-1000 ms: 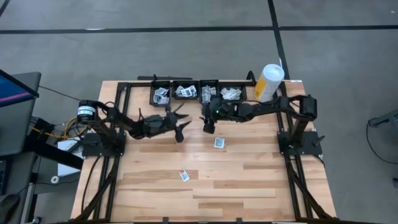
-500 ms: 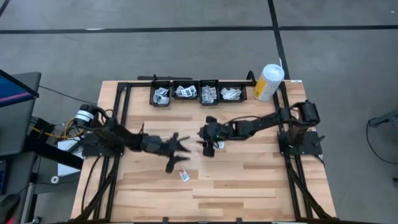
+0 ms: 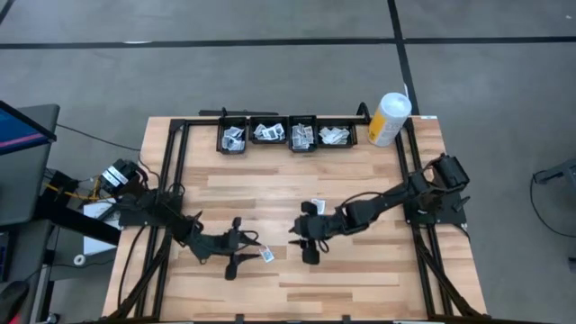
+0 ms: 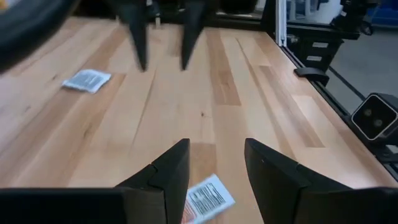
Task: Pick & Place First Aid Supplies
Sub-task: Put the orange ointment pack into the middle right black bin
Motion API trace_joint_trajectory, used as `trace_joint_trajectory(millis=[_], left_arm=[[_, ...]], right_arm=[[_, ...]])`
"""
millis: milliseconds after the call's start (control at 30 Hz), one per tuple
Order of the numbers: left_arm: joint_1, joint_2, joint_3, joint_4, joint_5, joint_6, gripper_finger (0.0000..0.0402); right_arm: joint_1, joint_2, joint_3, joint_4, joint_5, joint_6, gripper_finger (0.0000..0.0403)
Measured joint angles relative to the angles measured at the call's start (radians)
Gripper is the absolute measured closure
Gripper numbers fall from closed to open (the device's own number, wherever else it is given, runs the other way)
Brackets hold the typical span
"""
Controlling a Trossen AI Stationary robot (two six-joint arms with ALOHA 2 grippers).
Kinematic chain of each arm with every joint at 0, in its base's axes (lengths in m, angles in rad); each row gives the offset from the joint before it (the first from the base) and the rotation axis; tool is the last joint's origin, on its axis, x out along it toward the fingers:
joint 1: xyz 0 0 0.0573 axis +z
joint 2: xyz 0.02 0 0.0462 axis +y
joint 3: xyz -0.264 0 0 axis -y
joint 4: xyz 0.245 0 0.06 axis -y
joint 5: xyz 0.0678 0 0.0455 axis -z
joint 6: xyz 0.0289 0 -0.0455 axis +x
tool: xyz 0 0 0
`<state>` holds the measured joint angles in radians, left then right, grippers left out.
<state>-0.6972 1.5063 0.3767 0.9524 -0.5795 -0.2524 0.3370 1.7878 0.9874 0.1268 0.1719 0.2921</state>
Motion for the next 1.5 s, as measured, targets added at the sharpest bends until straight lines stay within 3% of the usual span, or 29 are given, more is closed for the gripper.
trace_joint_trajectory(millis=[200, 400, 867, 1267, 1500], left_arm=[[-0.013, 0.000, -0.001, -0.066, -0.060, -0.167, 0.0247], [-0.009, 0.039, 0.000, -0.070, -0.059, -0.171, 0.0247], [0.069, 0.281, 0.062, -0.050, -0.085, -0.161, 0.0247], [0.070, 0.191, 0.059, -0.078, -0.047, -0.122, 0.0247], [0.069, 0.171, 0.060, -0.073, 0.032, -0.122, 0.0247]], right_arm=[[0.084, 0.000, 0.000, 0.000, 0.108, 0.024, 0.0248], [0.122, 0.000, 0.000, 0.000, 0.144, 0.024, 0.0251], [0.105, 0.001, 0.000, -0.004, 0.147, 0.017, 0.0254], [0.105, 0.001, 0.000, -0.008, 0.146, 0.016, 0.0257], [0.105, 0.001, 0.000, -0.008, 0.146, 0.015, 0.0257]])
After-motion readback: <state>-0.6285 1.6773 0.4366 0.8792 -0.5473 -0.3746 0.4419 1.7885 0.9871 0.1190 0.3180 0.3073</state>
